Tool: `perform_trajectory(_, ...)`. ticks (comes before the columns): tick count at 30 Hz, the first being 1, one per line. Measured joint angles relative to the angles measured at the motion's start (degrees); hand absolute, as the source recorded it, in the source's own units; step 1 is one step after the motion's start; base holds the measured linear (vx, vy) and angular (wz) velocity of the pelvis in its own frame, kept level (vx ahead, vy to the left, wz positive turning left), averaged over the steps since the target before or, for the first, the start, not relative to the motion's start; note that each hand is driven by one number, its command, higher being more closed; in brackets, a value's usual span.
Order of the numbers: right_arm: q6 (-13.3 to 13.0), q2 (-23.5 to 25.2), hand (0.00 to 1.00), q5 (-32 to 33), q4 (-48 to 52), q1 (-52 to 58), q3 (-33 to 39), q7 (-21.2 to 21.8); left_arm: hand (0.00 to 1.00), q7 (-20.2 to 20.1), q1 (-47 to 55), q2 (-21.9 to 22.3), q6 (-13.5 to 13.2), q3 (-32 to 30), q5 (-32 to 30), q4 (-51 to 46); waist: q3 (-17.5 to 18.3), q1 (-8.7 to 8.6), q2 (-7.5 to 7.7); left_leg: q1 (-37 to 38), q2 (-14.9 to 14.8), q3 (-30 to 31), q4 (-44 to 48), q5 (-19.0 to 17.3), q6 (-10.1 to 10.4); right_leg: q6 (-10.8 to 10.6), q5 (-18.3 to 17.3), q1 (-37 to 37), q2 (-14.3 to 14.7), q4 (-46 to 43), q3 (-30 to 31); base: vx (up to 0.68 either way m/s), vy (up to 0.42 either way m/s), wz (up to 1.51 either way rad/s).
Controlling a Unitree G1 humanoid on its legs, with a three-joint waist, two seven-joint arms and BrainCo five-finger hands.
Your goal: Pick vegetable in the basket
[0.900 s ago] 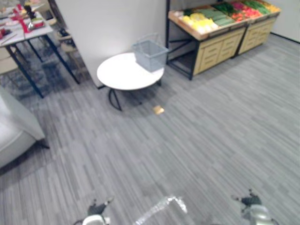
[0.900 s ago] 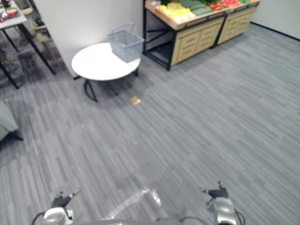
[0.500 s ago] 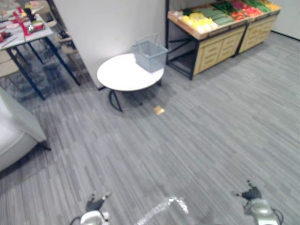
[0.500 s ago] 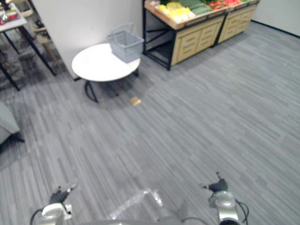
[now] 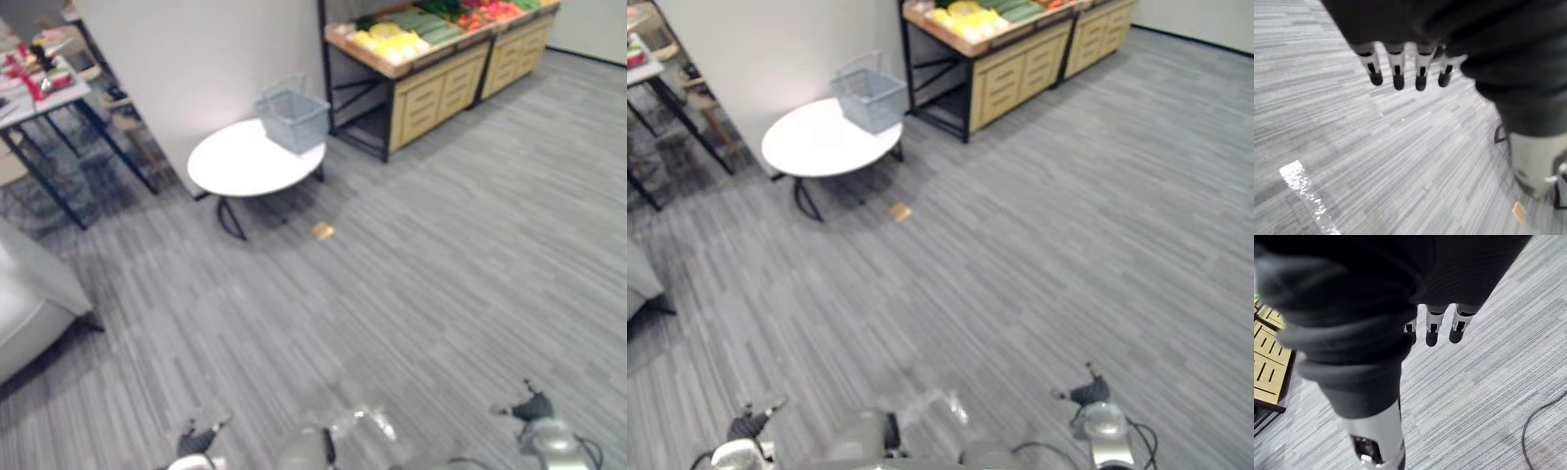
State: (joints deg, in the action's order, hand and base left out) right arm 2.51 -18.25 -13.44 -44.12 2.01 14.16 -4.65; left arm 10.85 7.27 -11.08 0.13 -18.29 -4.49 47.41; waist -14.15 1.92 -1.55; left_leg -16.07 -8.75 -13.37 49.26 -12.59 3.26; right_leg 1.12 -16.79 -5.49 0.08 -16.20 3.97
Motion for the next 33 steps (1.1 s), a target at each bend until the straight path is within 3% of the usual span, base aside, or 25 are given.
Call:
perform_trajectory(3,0.1,-1.2,0.0,0.0,0.2,-0.2,0.0,0.1,0.0,0.0,-0.2,0.0,-0.1,0.1,0.0,-1.0,-0.2,-0.05,0.43,-1.3,2.1,-3.4,-19.3,1.7,0.6,-2.0,-1.8,-0.8,-3.2,1.6,1.2,0.32,0.179,-0.14)
perform_trajectory(5,0.0,-1.9,0.0,0.0,-0.3,-0.7,0.8,0.1,0.0,0.0,-0.6,-0.3,-0.1,0.1,-0.1,-1.3,-0.2,0.3,0.29,-1.6,3.8,-3.6,-36.4,11.2,0.0,-3.9,-3.1,-3.5,-5.0,5.1,1.2,0.46,0.302,-0.06)
perform_trajectory(6,0.0,-1.8,0.0,0.0,-1.0,-0.9,0.7,0.1,0.0,0.0,-0.7,-0.5,-0.1,0.1,-0.2,-1.2,-0.2,0.6,0.69,-1.0,4.1,-4.0,-36.1,14.4,-0.8,-4.0,-3.9,-4.2,-5.7,5.4,1.3,0.48,0.317,-0.11)
perform_trajectory(7,-0.1,-1.6,0.0,-0.1,-1.6,-1.1,0.6,0.1,0.0,-0.1,-0.6,-0.9,-0.1,0.1,-0.3,-0.9,0.1,0.93,0.97,-0.9,5.1,-4.5,-35.1,14.6,-3.2,-3.2,-4.7,-4.9,-6.7,5.0,1.4,0.54,0.279,0.03)
perform_trajectory(8,-0.1,-1.2,0.0,-0.2,-2.5,-0.9,0.6,0.3,0.0,-0.2,-1.8,-1.0,-0.1,0.1,-0.3,-0.3,0.4,1.35,3.32,-1.3,7.4,-5.1,-31.3,9.4,-6.4,-4.1,-4.0,-3.9,-8.8,-0.3,1.7,0.46,0.203,0.09)
perform_trajectory(9,-0.1,-1.1,0.0,-0.2,-2.5,-0.9,0.6,0.4,0.0,-0.3,-1.8,-1.0,-0.1,0.1,-0.3,-0.3,0.4,1.46,3.59,-1.3,7.6,-5.2,-30.6,8.8,-7.1,-4.5,-3.8,-3.7,-9.0,-1.4,1.9,0.59,0.242,0.19)
perform_trajectory(10,-0.1,-0.9,0.0,-0.2,-2.5,-1.0,0.8,0.5,0.0,-0.7,-1.7,-1.0,0.0,0.1,-0.4,-0.2,0.4,1.38,4.68,-0.2,8.5,-5.4,-27.8,5.6,-8.4,-6.6,-2.6,-2.5,-9.8,-8.5,2.8,0.59,0.254,0.13)
perform_trajectory(12,-0.1,-0.6,0.0,-0.3,-2.1,-1.0,0.7,0.5,0.0,-1.1,-1.2,-1.1,0.1,0.1,-0.4,0.1,0.4,1.3,5.8,4.6,10.2,-4.9,-27.1,1.6,-8.9,-16.9,2.9,1.4,-9.9,-24.3,5.1,0.69,0.266,0.16)
perform_trajectory(13,-0.2,-0.3,0.0,-0.3,-1.4,-0.7,0.4,0.5,0.0,-1.2,-1.1,-1.2,0.2,0.6,-0.5,0.1,0.3,1.06,5.97,8.9,11.3,-3.6,-28.3,-0.2,-9.0,-18.4,5.6,4.6,-8.9,-36.3,5.7,0.46,0.162,0.26)
perform_trajectory(15,-0.2,-0.3,0.0,-0.8,0.2,-0.9,-1.3,0.5,0.0,-1.3,-0.8,-1.3,0.3,1.8,-0.8,0.1,0.4,-0.17,5.62,16.1,12.1,-1.8,-32.8,-0.7,-9.2,-17.1,5.0,9.6,-8.4,-48.4,2.8,0.47,0.11,0.44)
perform_trajectory(17,-0.5,-0.4,0.0,-1.9,3.0,-0.6,-2.3,0.5,0.0,-1.3,-1.0,-1.7,0.4,3.4,-0.8,-0.3,0.3,-0.74,4.62,22.2,12.0,0.6,-37.4,-0.5,-9.1,-12.2,2.8,14.8,-9.1,-50.6,-2.2,0.58,0.076,0.53)
perform_trajectory(19,-0.9,-0.6,0.0,-2.5,6.1,-0.4,-2.3,0.5,0.0,-1.2,-2.4,-2.6,0.4,4.6,-0.8,-0.4,0.0,-1.88,4.13,27.7,11.6,5.1,-41.6,-0.6,-9.2,-6.9,-0.6,20.5,-10.0,-41.7,-7.0,0.47,-0.054,0.64)
perform_trajectory(20,-1.0,-0.7,0.0,-2.5,6.9,-0.4,-2.3,0.5,0.0,-1.2,-2.9,-2.9,0.3,5.2,-0.8,-0.4,-0.2,-2.04,3.75,28.6,11.2,6.4,-42.4,-0.6,-9.2,-6.4,-1.0,21.9,-9.5,-37.6,-7.5,0.45,-0.127,0.85)
perform_trajectory(21,-1.4,-1.4,0.0,-2.5,7.7,-0.4,-2.3,0.5,0.0,-1.1,-3.4,-2.8,0.2,5.7,-0.8,-0.4,-0.3,-2.7,3.41,30.0,9.5,8.3,-43.4,-0.6,-9.1,-6.0,-0.4,22.9,-8.0,-24.9,-8.2,0.43,-0.163,1.09)
perform_trajectory(22,-1.5,-1.5,0.0,-2.6,8.4,-0.4,-1.7,0.5,0.0,-1.1,-3.9,-2.8,-0.2,6.2,-0.8,-0.4,-0.4,-3.54,2.86,30.5,8.5,10.1,-43.3,-0.6,-9.0,-5.9,3.0,23.4,-7.6,-11.2,-7.8,0.43,-0.183,1.17)
perform_trajectory(23,-1.4,-1.5,0.0,-2.7,8.8,-0.4,-1.0,0.3,0.0,-1.1,-4.3,-2.8,-0.4,6.5,-0.8,-0.3,-0.3,-3.58,3.0,31.0,8.1,10.7,-43.3,-0.8,-8.5,-6.1,5.5,23.4,-7.7,-5.2,-7.2,0.45,-0.225,1.15)
perform_trajectory(24,-1.3,-2.1,0.0,-2.9,10.3,-0.5,-0.6,-0.1,0.0,-1.1,-4.8,-2.7,-0.6,6.9,-0.8,-0.3,0.1,-3.54,3.84,32.5,7.4,11.2,-43.3,-1.9,-5.5,-6.5,10.0,23.3,-8.3,4.7,-6.1,0.5,-0.28,0.96)
perform_trajectory(25,-1.3,-2.9,0.0,-3.1,12.0,-0.7,-0.6,-0.2,0.0,-1.1,-3.9,-2.8,-0.6,6.7,-0.8,-0.3,0.4,-3.27,4.51,34.2,7.2,11.5,-43.3,-3.8,-3.0,-7.1,11.2,23.6,-9.4,7.4,-4.9,0.52,-0.309,0.93)
perform_trajectory(26,-1.3,-3.6,0.0,-3.3,12.8,-1.0,-0.8,-0.2,0.0,-1.1,-3.4,-2.8,-0.6,6.6,-0.8,-0.3,0.6,-3.33,4.85,35.4,6.7,12.2,-43.1,-5.3,-2.2,-7.3,12.9,23.8,-9.5,5.8,-4.8,0.56,-0.372,0.82)
perform_trajectory(27,-1.3,-4.9,0.0,-4.2,13.8,-2.2,-1.2,-0.2,0.0,-1.1,-2.9,-2.3,-0.7,6.7,-0.8,0.3,1.1,-3.47,3.22,36.2,4.8,14.0,-41.2,-7.5,-0.6,-8.0,15.7,25.3,-8.3,-0.7,-5.2,0.55,-0.394,0.68)
perform_trajectory(29,-1.3,-6.0,0.0,-4.9,14.4,-4.8,-2.1,-0.1,0.0,-1.1,-0.8,-2.3,-0.7,6.6,-0.8,0.9,1.6,-3.08,1.82,31.1,2.2,15.1,-27.7,-7.3,-0.7,-6.8,15.9,24.8,-7.3,-5.7,-7.7,0.58,-0.471,0.53)
perform_trajectory(30,-1.3,-8.1,0.0,-5.6,14.4,-7.5,-4.0,-0.1,0.0,-1.1,-0.1,-1.5,-0.8,6.6,-0.8,0.9,1.4,-3.09,-1.01,25.2,-1.0,15.5,-13.6,-3.8,-0.7,-4.8,13.7,22.2,-5.2,-5.7,-9.9,0.52,-0.409,0.26)
perform_trajectory(31,-1.3,-9.1,0.0,-6.0,14.4,-8.8,-5.0,-0.1,0.0,-1.2,0.4,-1.1,-0.7,6.6,-0.8,0.9,1.0,-2.76,-2.16,22.4,-2.4,15.6,-6.9,0.4,-1.0,-4.2,12.8,20.5,-4.0,-5.3,-10.5,0.52,-0.33,0.17)
perform_trajectory(32,-1.3,-10.8,0.0,-6.5,14.4,-11.7,-7.5,-0.2,0.0,-1.1,1.6,-0.2,-0.7,6.5,-0.3,0.8,-0.3,-1.28,-3.35,17.3,-6.0,15.4,5.9,11.6,-2.2,-2.4,11.0,14.4,-1.7,-2.8,-11.4,0.63,-0.355,0.11)
perform_trajectory(33,-1.2,-11.1,0.0,-6.8,14.3,-13.5,-8.6,-0.4,0.0,-1.1,2.0,0.2,-0.7,6.5,-0.2,0.8,-1.3,-0.53,-3.73,14.7,-7.2,14.0,12.7,10.2,-2.9,-1.4,10.1,10.4,-0.9,-1.3,-11.6,0.53,-0.277,0.07)
